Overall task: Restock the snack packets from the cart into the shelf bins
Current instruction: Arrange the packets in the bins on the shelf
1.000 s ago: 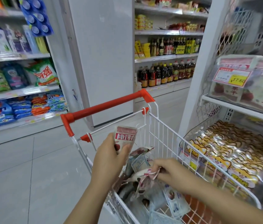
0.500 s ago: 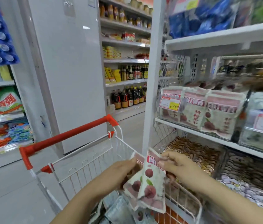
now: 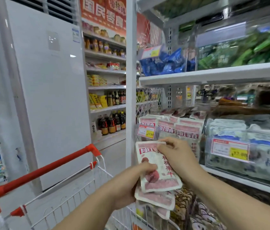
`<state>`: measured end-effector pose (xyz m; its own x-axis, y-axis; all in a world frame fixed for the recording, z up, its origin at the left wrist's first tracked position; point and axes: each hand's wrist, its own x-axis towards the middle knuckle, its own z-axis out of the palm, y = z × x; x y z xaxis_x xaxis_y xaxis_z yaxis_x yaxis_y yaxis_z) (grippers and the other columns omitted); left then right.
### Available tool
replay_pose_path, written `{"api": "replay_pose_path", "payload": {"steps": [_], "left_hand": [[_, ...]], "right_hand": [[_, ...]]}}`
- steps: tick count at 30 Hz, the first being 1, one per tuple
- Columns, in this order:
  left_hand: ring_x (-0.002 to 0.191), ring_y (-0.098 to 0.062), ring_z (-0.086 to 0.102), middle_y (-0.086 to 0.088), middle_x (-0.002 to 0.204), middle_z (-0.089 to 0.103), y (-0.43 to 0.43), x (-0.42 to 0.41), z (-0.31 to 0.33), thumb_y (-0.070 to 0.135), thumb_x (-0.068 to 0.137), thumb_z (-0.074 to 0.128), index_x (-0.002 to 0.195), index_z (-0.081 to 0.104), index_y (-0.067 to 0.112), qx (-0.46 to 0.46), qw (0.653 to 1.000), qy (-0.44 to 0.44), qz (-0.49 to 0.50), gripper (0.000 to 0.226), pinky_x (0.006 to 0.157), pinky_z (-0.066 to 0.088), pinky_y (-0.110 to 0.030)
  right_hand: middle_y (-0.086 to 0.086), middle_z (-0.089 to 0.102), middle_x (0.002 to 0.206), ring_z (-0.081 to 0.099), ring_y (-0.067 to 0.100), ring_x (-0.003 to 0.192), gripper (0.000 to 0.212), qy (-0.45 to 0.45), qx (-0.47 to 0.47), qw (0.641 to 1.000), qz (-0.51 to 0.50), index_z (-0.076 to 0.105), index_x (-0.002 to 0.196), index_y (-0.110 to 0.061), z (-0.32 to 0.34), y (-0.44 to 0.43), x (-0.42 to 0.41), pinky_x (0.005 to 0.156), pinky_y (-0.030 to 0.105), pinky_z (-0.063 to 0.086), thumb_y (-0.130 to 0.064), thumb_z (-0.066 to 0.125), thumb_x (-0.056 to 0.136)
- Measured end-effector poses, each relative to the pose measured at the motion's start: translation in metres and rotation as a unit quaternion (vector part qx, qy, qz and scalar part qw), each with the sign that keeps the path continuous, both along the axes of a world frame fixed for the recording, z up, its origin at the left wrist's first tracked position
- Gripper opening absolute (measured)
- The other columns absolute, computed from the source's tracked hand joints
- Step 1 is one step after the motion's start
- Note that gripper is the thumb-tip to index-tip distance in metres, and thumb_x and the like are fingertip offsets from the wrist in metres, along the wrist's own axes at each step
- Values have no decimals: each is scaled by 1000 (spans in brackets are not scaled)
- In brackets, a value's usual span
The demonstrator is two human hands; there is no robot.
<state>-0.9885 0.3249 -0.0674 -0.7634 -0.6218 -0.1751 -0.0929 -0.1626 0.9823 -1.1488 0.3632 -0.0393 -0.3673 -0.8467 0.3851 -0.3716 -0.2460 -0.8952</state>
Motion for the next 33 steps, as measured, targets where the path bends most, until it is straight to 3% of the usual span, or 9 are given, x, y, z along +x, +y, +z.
{"api": "replay_pose_path", "payload": {"steps": [3, 6, 8, 11, 14, 18, 24, 29, 33], "left_hand": [[140, -26, 43, -23, 155, 33, 0, -8, -5, 4, 107, 34, 147, 20, -10, 17, 987, 110, 119, 45, 98, 38, -23], [58, 4, 64, -12, 124, 55, 1, -16, -2, -6, 104, 37, 134, 38, -2, 19, 988, 150, 27, 30, 47, 43, -10], [33, 4, 53, -3, 90, 56, 13, -15, 13, 3, 106, 40, 139, 45, 2, 45, 996, 64, 40, 33, 62, 50, -9], [98, -31, 74, -18, 110, 73, 17, -3, 21, 26, 98, 57, 127, 65, 8, 14, 992, 60, 114, 35, 94, 54, -53], [103, -31, 69, -19, 118, 72, 14, 8, 28, 41, 81, 71, 111, 74, 15, -28, 989, 84, 115, 40, 73, 57, -36], [110, -32, 69, -13, 120, 72, 8, 3, 55, 50, 91, 56, 124, 70, 18, -44, 981, 116, 148, 49, 82, 56, -39], [70, -23, 72, -16, 91, 74, -26, -18, 104, 32, 100, 44, 96, 75, 8, -68, 976, 186, 91, 40, 57, 58, -30], [84, -26, 69, -15, 103, 73, -78, -68, 139, 35, 103, 41, 113, 71, 12, -95, 976, 171, 99, 39, 73, 56, -37], [71, -29, 68, -20, 96, 71, -126, -114, 149, 23, 97, 46, 104, 69, 8, -94, 985, 96, 106, 28, 62, 58, -37]], "right_hand": [[17, 72, 81, 57, 22, 63, 16, -30, 7, 999, 10, 73, 87, -17, 4, 0, 1, 57, 30, 40, -11, 60, 94], [10, 72, 90, 64, 21, 70, 15, -14, -4, 1000, 0, 72, 99, -24, 7, -2, 0, 62, 35, 49, -17, 59, 97], [-6, 66, 118, 64, 8, 98, 26, 55, -22, 998, 0, 63, 122, -33, 11, 7, -2, 78, 27, 54, -23, 61, 97], [-27, 24, 155, 21, -2, 145, 62, 287, -18, 953, 92, 38, 143, -51, 17, 35, -6, 114, 28, 28, -45, 67, 89], [-32, -3, 161, -16, -6, 147, 77, 500, -1, 856, 134, 22, 149, -53, 23, 45, -3, 117, 25, 3, -57, 64, 86], [-22, 9, 161, -1, 2, 150, 90, 542, -62, 832, 96, 5, 156, -44, 38, 32, -3, 121, 24, 8, -57, 63, 88], [-9, 30, 150, 24, 10, 140, 69, 505, -110, 856, -10, 30, 152, -41, 81, -1, -16, 115, 36, 33, -57, 58, 91], [-8, 40, 143, 36, 13, 134, 65, 475, -92, 874, -38, 41, 147, -37, 115, -48, -58, 112, 33, 35, -55, 62, 88], [-5, 48, 141, 40, 16, 132, 61, 479, -39, 876, -48, 42, 147, -34, 115, -89, -97, 111, 32, 35, -49, 63, 91]]}}
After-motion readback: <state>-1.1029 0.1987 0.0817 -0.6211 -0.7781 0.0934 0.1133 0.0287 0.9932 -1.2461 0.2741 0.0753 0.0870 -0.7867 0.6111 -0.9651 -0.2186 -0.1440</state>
